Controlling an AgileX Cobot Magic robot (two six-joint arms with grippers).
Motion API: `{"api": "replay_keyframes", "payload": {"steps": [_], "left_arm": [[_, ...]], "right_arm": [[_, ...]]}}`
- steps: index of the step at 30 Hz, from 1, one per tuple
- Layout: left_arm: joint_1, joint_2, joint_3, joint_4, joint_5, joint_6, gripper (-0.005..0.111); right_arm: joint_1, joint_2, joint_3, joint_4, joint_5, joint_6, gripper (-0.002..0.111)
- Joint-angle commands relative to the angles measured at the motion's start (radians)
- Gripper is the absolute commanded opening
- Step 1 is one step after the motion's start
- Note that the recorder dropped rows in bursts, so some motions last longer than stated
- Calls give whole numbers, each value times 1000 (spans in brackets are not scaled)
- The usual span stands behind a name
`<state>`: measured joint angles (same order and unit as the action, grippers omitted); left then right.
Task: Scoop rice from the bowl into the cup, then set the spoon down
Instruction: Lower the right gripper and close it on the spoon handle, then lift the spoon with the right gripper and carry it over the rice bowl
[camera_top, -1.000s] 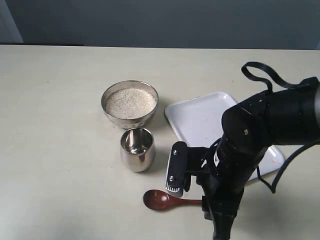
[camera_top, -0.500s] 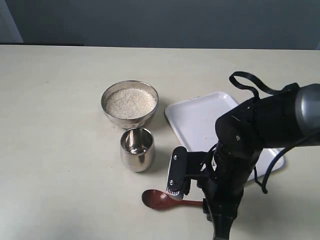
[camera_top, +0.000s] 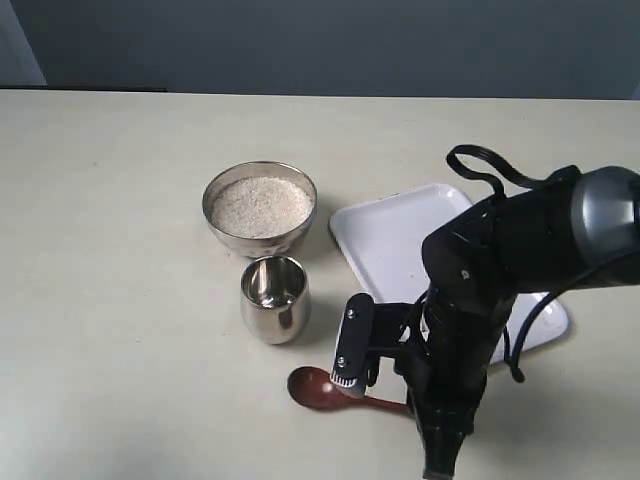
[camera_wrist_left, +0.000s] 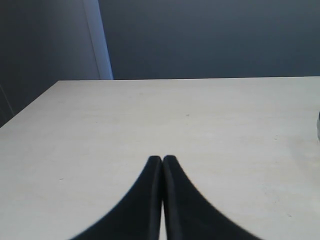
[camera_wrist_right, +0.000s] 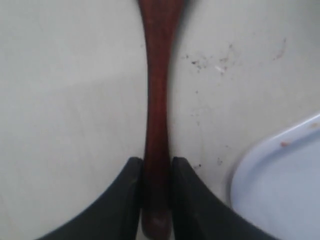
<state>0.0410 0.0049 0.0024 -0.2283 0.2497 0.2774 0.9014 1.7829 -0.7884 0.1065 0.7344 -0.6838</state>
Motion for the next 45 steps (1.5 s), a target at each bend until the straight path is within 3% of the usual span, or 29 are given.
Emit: {"api": "replay_keyframes", "payload": {"steps": [1, 6, 12, 15, 20, 27, 30, 34, 45], "left_arm": [[2, -5, -2, 2, -17, -6, 1], [2, -5, -2, 2, -17, -6, 1], [2, -5, -2, 2, -17, -6, 1], [2, -5, -2, 2, -17, -6, 1], [2, -5, -2, 2, -17, -6, 1], [-3, -5, -2, 2, -17, -6, 1], [-3, -5, -2, 2, -17, -6, 1], [-3, -5, -2, 2, -17, -6, 1], [-3, -5, -2, 2, -17, -6, 1]], "right_arm": [[-4, -14, -42, -21, 135, 105, -1], [-4, -128, -151, -158, 190, 252, -1], [-4, -186, -304, -586, 241, 460, -1], [-4, -174, -368, -724, 245, 461, -1], [-6, -109, -452, -795, 275, 459, -1], [-6, 45, -506, -929, 184, 381, -1], [-6, 113, -514, -1075, 103, 362, -1], [-4, 172, -514, -1237, -11, 389, -1], [-4, 257, -514, -1499, -58, 514, -1]]}}
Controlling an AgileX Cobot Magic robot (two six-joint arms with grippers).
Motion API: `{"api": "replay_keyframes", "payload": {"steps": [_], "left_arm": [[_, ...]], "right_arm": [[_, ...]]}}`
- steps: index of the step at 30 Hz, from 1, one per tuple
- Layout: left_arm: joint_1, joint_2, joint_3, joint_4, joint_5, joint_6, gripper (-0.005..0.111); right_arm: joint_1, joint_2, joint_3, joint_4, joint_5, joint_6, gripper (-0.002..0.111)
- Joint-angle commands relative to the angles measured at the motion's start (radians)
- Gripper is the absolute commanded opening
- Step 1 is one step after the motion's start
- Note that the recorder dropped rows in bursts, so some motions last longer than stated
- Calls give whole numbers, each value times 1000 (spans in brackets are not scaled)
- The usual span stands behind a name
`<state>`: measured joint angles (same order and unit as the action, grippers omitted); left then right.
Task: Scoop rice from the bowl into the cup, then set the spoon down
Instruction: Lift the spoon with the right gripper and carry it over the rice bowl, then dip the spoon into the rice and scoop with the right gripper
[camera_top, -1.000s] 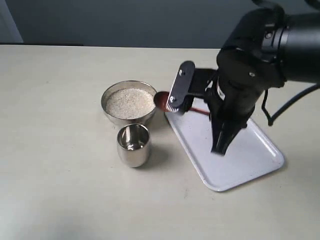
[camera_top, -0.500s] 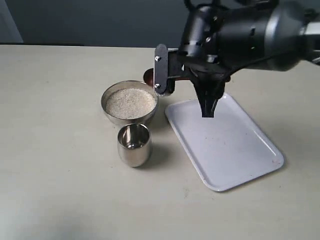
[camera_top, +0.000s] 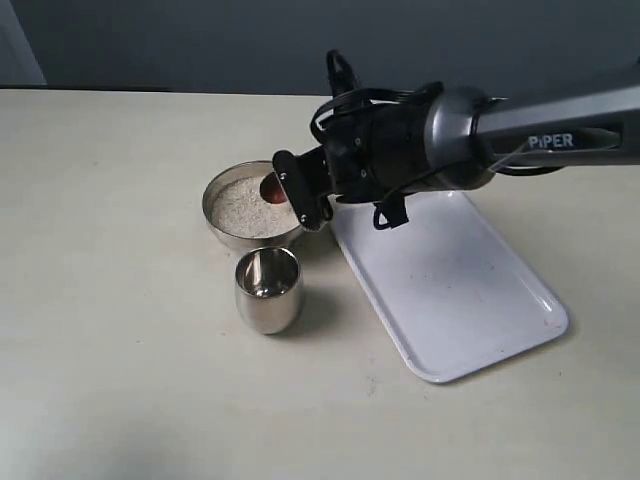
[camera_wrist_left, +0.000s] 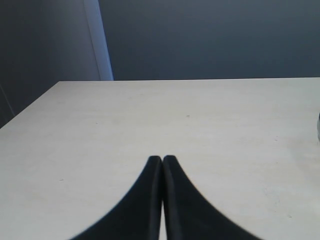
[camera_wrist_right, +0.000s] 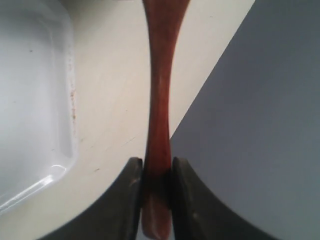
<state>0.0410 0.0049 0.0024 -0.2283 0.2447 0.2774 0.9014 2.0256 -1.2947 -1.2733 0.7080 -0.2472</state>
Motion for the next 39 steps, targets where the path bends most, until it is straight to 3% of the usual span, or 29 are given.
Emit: {"api": "replay_keyframes", "payload": {"steps": [1, 3, 13, 26, 39], "left_arm": [[-3, -5, -2, 2, -12, -6, 1], [-3, -5, -2, 2, -12, -6, 1], [-3, -5, -2, 2, -12, -6, 1], [-3, -5, -2, 2, -12, -6, 1], [-3, -5, -2, 2, -12, -6, 1]], "right_arm": [[-4, 21, -8, -154, -34, 99, -1], [-4, 44, -8, -240, -34, 158, -1], [-4, 96, -8, -284, -57, 161, -1], [12, 94, -8, -56, -69, 1, -1], [17, 60, -23, -1, -43, -3, -1]]}}
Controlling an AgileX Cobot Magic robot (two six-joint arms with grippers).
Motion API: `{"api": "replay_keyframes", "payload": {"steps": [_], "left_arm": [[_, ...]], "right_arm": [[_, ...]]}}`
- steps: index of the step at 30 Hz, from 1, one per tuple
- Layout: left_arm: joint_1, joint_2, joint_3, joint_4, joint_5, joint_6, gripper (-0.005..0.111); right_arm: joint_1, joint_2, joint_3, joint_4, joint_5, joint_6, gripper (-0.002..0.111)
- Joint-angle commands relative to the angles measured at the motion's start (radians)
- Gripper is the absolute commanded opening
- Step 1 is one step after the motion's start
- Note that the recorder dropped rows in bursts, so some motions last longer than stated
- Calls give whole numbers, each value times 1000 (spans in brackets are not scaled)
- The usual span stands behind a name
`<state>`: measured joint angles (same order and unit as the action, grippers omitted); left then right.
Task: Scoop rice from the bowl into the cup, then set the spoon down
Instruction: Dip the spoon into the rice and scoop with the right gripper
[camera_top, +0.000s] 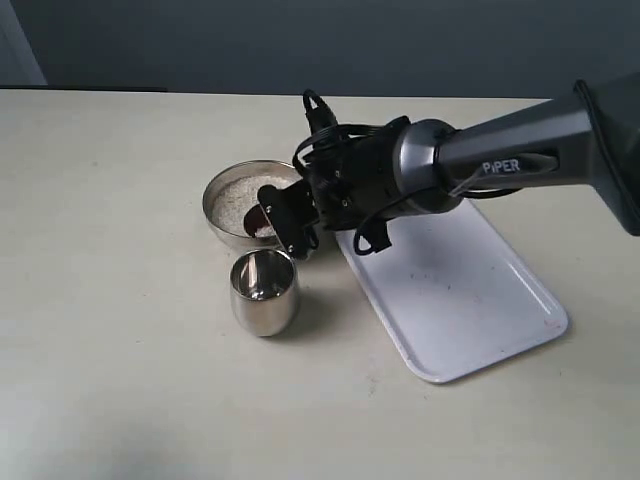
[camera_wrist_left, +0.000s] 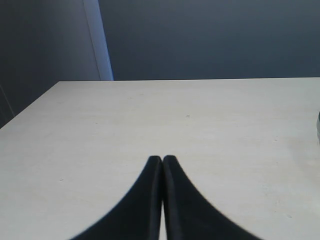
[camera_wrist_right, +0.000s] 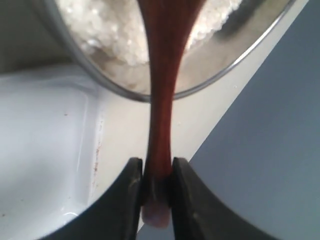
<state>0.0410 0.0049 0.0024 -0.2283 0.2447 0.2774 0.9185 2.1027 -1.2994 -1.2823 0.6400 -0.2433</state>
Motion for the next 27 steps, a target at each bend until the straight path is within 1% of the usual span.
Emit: {"api": "replay_keyframes", "payload": {"steps": [1, 12, 18, 20, 23, 27], "left_arm": [[-3, -5, -2, 2, -12, -6, 1], [-3, -5, -2, 2, -12, -6, 1], [-3, -5, -2, 2, -12, -6, 1], [-8, -5, -2, 2, -12, -6, 1], [-40, -5, -2, 2, -12, -6, 1], [-47, -5, -2, 2, -12, -6, 1]], "right_arm": [[0, -17, -28, 8, 27, -7, -1], [-37, 66, -180, -76, -14, -18, -1], [-59, 81, -182, -99, -14, -133, -1], [-68, 81, -182, -147, 7, -143, -1], [-69, 81, -182, -201, 13, -145, -1], [-69, 89, -182, -278, -4, -145, -1]]}}
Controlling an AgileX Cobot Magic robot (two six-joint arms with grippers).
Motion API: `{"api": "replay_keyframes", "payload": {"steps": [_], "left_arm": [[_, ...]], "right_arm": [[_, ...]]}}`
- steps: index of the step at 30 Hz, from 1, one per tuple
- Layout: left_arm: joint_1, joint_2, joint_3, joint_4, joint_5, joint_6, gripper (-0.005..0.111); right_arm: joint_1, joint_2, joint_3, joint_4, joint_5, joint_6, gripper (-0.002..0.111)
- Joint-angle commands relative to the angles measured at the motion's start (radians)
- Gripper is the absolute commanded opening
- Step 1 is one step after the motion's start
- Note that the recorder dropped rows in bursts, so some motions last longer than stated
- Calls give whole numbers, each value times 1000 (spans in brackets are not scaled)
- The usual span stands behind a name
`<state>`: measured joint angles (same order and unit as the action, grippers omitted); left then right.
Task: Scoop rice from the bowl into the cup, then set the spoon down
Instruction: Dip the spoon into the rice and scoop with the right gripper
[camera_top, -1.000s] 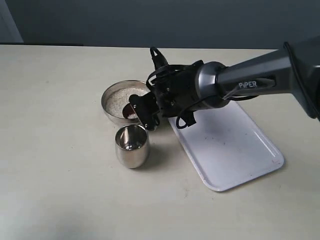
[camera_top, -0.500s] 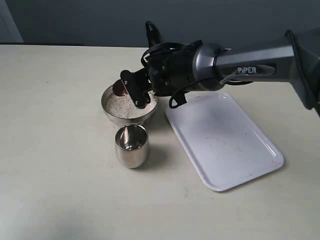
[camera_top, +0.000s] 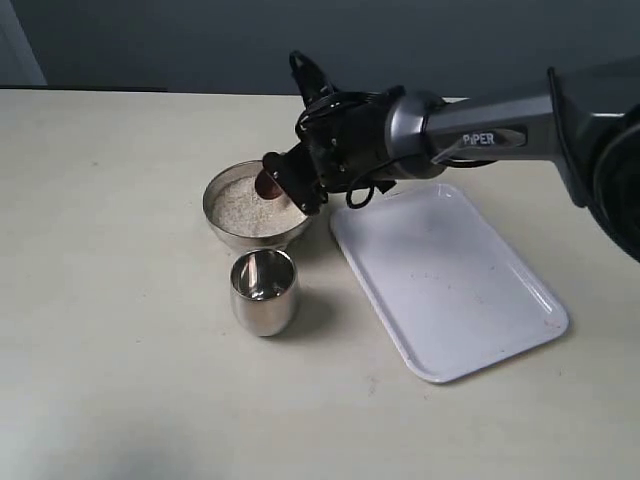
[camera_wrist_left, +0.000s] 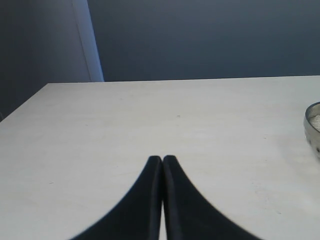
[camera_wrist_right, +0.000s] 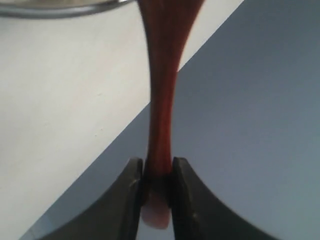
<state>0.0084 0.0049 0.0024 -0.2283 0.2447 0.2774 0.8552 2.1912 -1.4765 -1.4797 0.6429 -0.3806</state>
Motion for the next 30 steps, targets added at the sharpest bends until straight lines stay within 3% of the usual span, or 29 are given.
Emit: {"api": "replay_keyframes", "payload": {"steps": [1, 12, 30], "left_arm": [[-22, -5, -2, 2, -12, -6, 1], [-31, -5, -2, 2, -10, -6, 1], [-31, -5, -2, 2, -10, -6, 1]], "right_arm": [[-5, 9, -5, -103, -6, -8, -1], [-5, 49, -5, -261, 33, -10, -1], [25, 59, -14, -265, -41, -69, -1]]}}
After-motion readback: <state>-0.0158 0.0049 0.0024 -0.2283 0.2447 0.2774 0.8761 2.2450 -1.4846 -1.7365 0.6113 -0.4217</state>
